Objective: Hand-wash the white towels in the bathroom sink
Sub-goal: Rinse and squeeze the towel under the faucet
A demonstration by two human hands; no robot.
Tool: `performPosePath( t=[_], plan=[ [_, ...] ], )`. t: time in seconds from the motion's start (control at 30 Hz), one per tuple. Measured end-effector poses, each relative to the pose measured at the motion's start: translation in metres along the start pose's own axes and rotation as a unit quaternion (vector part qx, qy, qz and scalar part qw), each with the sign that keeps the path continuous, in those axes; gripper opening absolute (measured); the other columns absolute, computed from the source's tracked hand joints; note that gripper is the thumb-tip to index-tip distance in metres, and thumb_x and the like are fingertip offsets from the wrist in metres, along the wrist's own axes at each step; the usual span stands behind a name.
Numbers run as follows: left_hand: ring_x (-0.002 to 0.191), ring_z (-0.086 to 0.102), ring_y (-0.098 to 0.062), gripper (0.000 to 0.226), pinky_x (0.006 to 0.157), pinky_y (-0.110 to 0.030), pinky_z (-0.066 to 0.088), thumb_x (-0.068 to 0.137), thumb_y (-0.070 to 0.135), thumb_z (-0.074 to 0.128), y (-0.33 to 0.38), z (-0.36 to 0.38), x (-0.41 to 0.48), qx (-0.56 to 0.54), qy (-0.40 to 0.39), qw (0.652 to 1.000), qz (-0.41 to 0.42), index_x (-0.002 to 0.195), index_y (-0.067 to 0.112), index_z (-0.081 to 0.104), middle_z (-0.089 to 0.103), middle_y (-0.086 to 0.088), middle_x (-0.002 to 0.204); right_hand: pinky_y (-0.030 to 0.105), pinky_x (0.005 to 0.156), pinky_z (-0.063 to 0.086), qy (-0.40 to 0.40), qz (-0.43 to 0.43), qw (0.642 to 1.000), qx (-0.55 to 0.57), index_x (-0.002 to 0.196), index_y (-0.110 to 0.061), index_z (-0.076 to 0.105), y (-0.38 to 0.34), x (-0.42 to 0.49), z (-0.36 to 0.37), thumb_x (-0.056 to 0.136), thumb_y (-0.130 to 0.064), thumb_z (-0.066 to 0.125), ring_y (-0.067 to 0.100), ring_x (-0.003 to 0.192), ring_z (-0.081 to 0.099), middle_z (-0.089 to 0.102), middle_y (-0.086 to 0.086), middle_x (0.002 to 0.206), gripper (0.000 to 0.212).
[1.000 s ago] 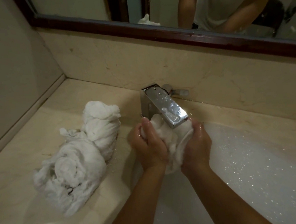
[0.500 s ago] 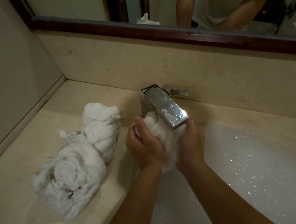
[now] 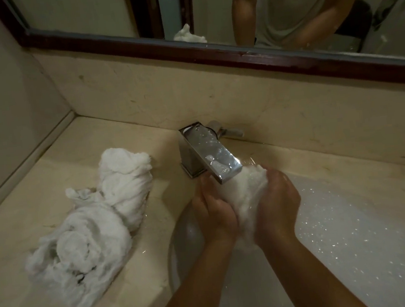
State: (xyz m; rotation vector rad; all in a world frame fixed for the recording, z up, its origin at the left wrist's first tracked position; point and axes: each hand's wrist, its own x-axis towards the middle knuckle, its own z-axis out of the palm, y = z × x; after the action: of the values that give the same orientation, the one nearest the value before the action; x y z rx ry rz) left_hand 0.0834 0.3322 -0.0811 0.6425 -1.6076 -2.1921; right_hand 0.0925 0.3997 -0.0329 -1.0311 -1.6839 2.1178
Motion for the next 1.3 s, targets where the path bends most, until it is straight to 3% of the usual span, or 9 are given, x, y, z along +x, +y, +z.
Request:
performPosePath(
  t=[0.1,0.2,0.27,0.4,0.47,0.53,0.73,1.0,1.3],
  plan=[
    [0.084,0.067,0.011,0.033,0.078,-0.014,0.051,0.112,0.026,0.044,0.001,0.005,-0.003,0.050,0.023,0.998,-0.003,0.097,0.030,0.073,0.075,0.016,0.088,0.030,0.074,0.055,0.013,-0.002,1.000,-0.015,0.089,-0.020,0.079,0.004,-0.004,-0.005,0.101,-0.025,0.058,0.012,0.085,0.072,0.077,-0.010,0.083,0.025],
    [0.094,0.074,-0.011,0.041,0.088,-0.039,0.059,0.107,0.046,0.044,0.003,0.006,0.001,0.066,0.022,0.997,-0.024,0.102,0.023,0.077,0.079,0.006,0.094,0.038,0.091,0.058,0.012,0.001,1.000,-0.018,0.104,-0.023,0.080,0.009,-0.006,-0.005,0.102,-0.030,0.056,0.015,0.102,0.072,0.079,-0.006,0.100,0.025],
    [0.097,0.074,-0.017,0.048,0.090,-0.046,0.058,0.105,0.050,0.042,0.007,0.005,0.005,0.066,0.016,0.998,-0.011,0.106,0.016,0.076,0.079,0.000,0.098,0.033,0.085,0.056,0.014,0.006,1.000,-0.005,0.104,-0.023,0.081,0.008,-0.005,-0.001,0.102,-0.028,0.056,0.013,0.098,0.073,0.079,-0.007,0.098,0.025],
    [0.113,0.049,0.008,0.037,0.104,-0.025,0.038,0.112,0.032,0.039,0.020,-0.004,0.009,0.048,0.016,0.998,-0.022,0.129,0.013,0.066,0.056,0.003,0.141,0.026,0.071,0.053,-0.018,0.014,1.000,0.003,0.097,-0.023,0.081,0.003,-0.004,0.015,0.103,-0.026,0.056,0.003,0.076,0.073,0.079,-0.009,0.084,0.026],
    [0.090,0.054,0.016,0.031,0.089,-0.032,0.043,0.112,0.029,0.045,0.024,-0.006,0.015,0.069,0.042,0.997,0.006,0.101,0.018,0.072,0.070,0.004,0.114,0.026,0.070,0.052,-0.039,0.010,0.999,0.001,0.096,-0.022,0.080,0.002,-0.005,0.024,0.104,-0.025,0.055,0.000,0.073,0.071,0.079,-0.011,0.082,0.027],
    [0.063,0.055,0.002,0.043,0.072,-0.035,0.045,0.105,0.043,0.044,0.029,-0.010,0.023,0.083,0.096,0.991,0.038,0.071,0.022,0.058,0.063,0.009,0.071,0.026,0.071,0.051,-0.049,-0.004,0.999,-0.018,0.089,-0.021,0.077,0.004,-0.006,0.030,0.105,-0.022,0.053,-0.002,0.070,0.067,0.076,-0.013,0.077,0.029],
    [0.093,0.068,-0.028,0.055,0.092,-0.056,0.053,0.097,0.052,0.037,0.031,-0.030,0.020,0.060,0.121,0.989,0.057,0.089,0.007,0.067,0.072,-0.011,0.092,0.048,0.094,0.056,-0.048,0.019,0.998,-0.030,0.095,-0.016,0.080,0.018,-0.014,0.037,0.105,-0.029,0.051,0.022,0.099,0.073,0.080,0.000,0.096,0.033],
    [0.094,0.068,-0.032,0.063,0.091,-0.056,0.053,0.089,0.069,0.039,0.031,-0.030,0.013,0.079,0.103,0.990,0.064,0.088,0.013,0.068,0.071,-0.011,0.092,0.019,0.054,0.050,-0.062,0.006,0.998,-0.006,0.086,-0.012,0.075,0.012,-0.012,0.026,0.104,-0.020,0.055,0.001,0.058,0.063,0.072,-0.008,0.067,0.029],
    [0.060,0.054,0.007,0.029,0.058,-0.010,0.040,0.095,0.040,0.048,0.029,-0.022,-0.002,0.081,0.050,0.993,0.076,0.073,0.021,0.054,0.062,0.026,0.064,0.028,0.061,0.057,-0.062,0.018,0.997,0.030,0.094,-0.018,0.082,0.012,-0.017,0.015,0.102,-0.021,0.056,0.015,0.075,0.075,0.079,0.002,0.083,0.027]
  ],
)
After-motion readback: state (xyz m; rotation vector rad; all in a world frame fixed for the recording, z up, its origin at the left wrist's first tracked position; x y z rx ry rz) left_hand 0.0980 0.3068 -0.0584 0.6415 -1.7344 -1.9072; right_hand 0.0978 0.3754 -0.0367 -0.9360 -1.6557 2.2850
